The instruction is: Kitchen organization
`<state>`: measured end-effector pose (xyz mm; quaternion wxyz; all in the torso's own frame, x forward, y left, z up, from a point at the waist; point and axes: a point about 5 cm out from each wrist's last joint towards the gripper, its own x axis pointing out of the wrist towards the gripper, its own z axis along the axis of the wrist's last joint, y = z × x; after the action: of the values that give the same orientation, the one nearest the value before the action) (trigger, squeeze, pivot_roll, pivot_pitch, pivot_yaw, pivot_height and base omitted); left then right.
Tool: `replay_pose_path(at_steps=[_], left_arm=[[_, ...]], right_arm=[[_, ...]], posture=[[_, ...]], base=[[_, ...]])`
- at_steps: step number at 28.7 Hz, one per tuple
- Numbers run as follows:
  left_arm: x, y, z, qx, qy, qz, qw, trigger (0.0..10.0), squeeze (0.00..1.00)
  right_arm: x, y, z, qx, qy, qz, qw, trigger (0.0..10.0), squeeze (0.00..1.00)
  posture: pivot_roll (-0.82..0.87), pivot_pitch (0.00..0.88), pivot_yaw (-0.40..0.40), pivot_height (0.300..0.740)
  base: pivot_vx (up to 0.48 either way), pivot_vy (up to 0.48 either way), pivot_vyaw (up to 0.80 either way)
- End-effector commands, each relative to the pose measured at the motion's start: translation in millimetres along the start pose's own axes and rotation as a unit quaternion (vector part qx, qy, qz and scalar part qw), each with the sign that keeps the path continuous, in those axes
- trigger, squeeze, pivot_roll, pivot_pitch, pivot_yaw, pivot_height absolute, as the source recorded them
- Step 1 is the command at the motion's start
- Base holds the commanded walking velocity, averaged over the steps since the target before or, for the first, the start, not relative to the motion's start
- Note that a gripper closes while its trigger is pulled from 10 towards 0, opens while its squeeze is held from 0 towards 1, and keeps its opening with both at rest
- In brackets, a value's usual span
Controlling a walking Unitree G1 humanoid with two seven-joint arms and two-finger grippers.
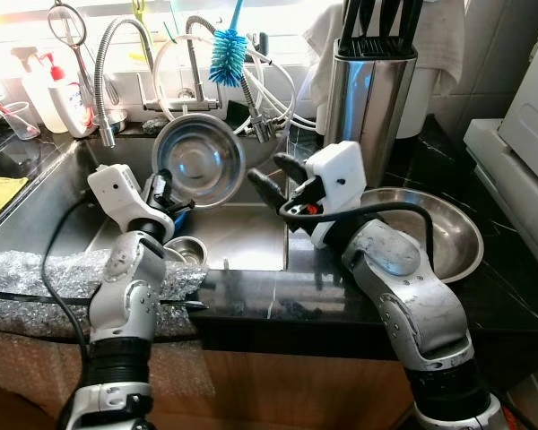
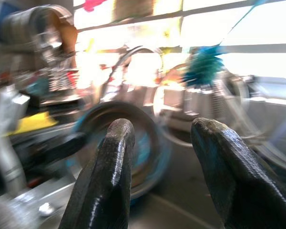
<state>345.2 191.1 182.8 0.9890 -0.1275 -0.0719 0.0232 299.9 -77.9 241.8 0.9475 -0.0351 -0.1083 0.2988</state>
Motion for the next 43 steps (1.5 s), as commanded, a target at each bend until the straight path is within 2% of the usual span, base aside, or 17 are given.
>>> replay_pose_path(at_steps=[1,3,5,6,7,9,12,13,17,20,23,27,31,35,36,43], left_arm=[[2.7,3.9,2.0,0.045,-0.001,0.007,0.999,10.0,0.00],[2.7,3.9,2.0,0.045,-0.001,0.007,0.999,10.0,0.00],[2.9,7.2,0.9,0.057,0.003,0.014,0.998,10.0,0.00],[3.2,10.7,-1.6,0.076,0.010,0.019,0.997,10.0,0.00],[3.2,10.7,-1.6,0.076,0.010,0.019,0.997,10.0,0.00],[3.6,16.1,-13.1,0.117,0.041,0.034,0.992,10.0,0.00],[2.3,18.8,-31.2,0.140,0.092,0.036,0.985,10.0,0.00],[2.3,18.8,-31.2,0.140,0.092,0.036,0.985,10.0,0.00],[1.5,21.0,-45.6,0.133,0.145,0.028,0.980,10.0,0.00],[1.7,23.1,-49.5,0.125,0.160,0.030,0.979,10.0,0.00],[2.9,26.1,-55.8,0.076,0.177,0.048,0.980,10.0,0.00],[2.9,28.4,-61.3,0.055,0.199,0.059,0.977,10.0,0.00],[3.1,28.6,-61.9,0.053,0.202,0.059,0.976,10.0,0.00],[2.4,28.4,-67.0,0.074,0.224,0.049,0.971,10.0,0.00],[2.4,28.0,-67.8,0.075,0.226,0.046,0.970,10.0,1.00],[3.3,25.5,-67.3,0.071,0.226,0.043,0.971,10.0,1.00]], right_arm=[[-5.1,-11.3,2.3,-0.005,-0.007,-0.040,0.999,10.0,0.00],[-5.1,-11.3,2.3,-0.005,-0.007,-0.040,0.999,10.0,0.00],[-6.7,-17.3,2.2,-0.009,-0.005,-0.061,0.998,10.0,0.00],[-10.1,-26.5,3.3,-0.014,-0.007,-0.092,0.996,10.0,0.00],[-10.1,-26.5,3.3,-0.014,-0.007,-0.092,0.996,10.0,0.00],[-17.9,-40.1,4.4,-0.018,-0.009,-0.141,0.990,10.0,0.00],[-23.5,-42.2,2.1,-0.019,-0.004,-0.158,0.987,10.0,0.00],[-23.5,-42.2,2.1,-0.019,-0.004,-0.158,0.987,10.0,0.00],[-27.1,-38.8,0.2,-0.018,-0.001,-0.164,0.986,10.0,0.00],[-28.5,-39.5,0.5,-0.018,-0.002,-0.174,0.985,10.0,0.00],[-32.9,-44.8,1.9,-0.019,-0.006,-0.193,0.981,10.0,0.00],[-35.0,-46.1,1.9,-0.021,-0.004,-0.199,0.980,10.0,0.00],[-35.2,-46.1,2.0,-0.021,-0.004,-0.200,0.980,10.0,0.00],[-34.6,-47.5,1.9,-0.023,-0.002,-0.203,0.979,10.0,0.00],[-34.5,-48.1,1.9,-0.024,-0.002,-0.204,0.979,10.0,0.00],[-33.5,-50.3,2.8,-0.025,-0.003,-0.207,0.978,10.0,0.00]], posture=[[-0.06,0.000,0.084,0.740],[-0.06,0.000,0.084,0.740],[-0.07,0.000,0.085,0.740],[-0.07,0.000,0.087,0.740],[-0.07,0.000,0.087,0.740],[-0.08,0.000,0.088,0.740],[-0.08,0.000,0.092,0.740],[-0.08,0.000,0.092,0.740],[-0.09,0.000,0.102,0.740],[-0.09,0.000,0.108,0.740],[-0.10,0.000,0.117,0.740],[-0.10,0.000,0.119,0.740],[-0.10,0.000,0.119,0.740],[-0.10,0.000,0.120,0.740],[-0.10,0.000,0.120,0.740],[-0.10,0.000,0.118,0.740]], base=[[0.000,0.000,0.00],[0.000,0.000,0.00],[0.000,0.000,0.00],[0.000,0.000,0.00],[0.000,0.000,0.00],[0.000,0.000,0.00],[0.000,0.000,0.00],[0.000,0.000,0.00],[0.000,0.000,0.00],[0.000,0.000,0.00],[0.000,0.000,0.00],[0.000,0.000,0.00],[0.000,0.000,0.00],[0.000,0.000,0.00],[0.000,0.000,0.00],[0.000,0.000,0.00]])
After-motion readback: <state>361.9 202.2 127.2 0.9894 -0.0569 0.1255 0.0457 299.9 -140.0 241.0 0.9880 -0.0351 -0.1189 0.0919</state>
